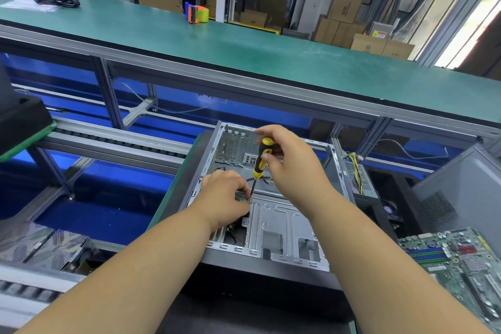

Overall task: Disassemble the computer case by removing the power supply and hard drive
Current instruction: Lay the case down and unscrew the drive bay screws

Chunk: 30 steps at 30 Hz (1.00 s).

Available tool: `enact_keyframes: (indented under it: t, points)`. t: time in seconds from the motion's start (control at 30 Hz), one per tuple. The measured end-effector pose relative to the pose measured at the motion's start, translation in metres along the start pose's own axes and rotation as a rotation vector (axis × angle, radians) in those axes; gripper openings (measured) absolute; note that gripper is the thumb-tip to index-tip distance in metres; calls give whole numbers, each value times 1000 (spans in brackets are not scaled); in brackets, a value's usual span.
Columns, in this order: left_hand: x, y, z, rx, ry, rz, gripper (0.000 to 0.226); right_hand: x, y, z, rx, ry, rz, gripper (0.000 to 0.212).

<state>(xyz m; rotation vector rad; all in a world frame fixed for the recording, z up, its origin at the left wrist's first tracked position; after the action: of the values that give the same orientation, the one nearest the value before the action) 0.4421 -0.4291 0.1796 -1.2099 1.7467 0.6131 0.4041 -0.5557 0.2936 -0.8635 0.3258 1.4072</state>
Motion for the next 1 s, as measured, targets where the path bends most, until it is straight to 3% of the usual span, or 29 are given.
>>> enact_keyframes:
  t: [0.33,0.57,0.8,1.0]
  points:
    - [0,0,0,2,4,-7,15,3,2,4,-146,100,-47,30]
    - [2,0,1,-10,8,-47,18,2,1,0,-57,17,-108,24]
    - [-2,1,-2,-21,-4,-70,20,1,1,1,-50,57,-19,38]
    - [-8,7,-4,-35,129,-139,10,4,5,-3,-73,34,-38,35]
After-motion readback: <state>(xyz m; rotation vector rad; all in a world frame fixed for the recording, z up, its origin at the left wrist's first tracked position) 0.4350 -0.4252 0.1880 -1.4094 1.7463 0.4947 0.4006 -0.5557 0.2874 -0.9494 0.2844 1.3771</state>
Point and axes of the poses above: each hand's wrist, its own y-axis away from the middle knuckle, its own x-axis out of the palm, z = x × y, the point moved 5 cm from there along -y, towards the middle knuckle, and after that the axes turned 4 degrees about -y, right-handed, at the moved point
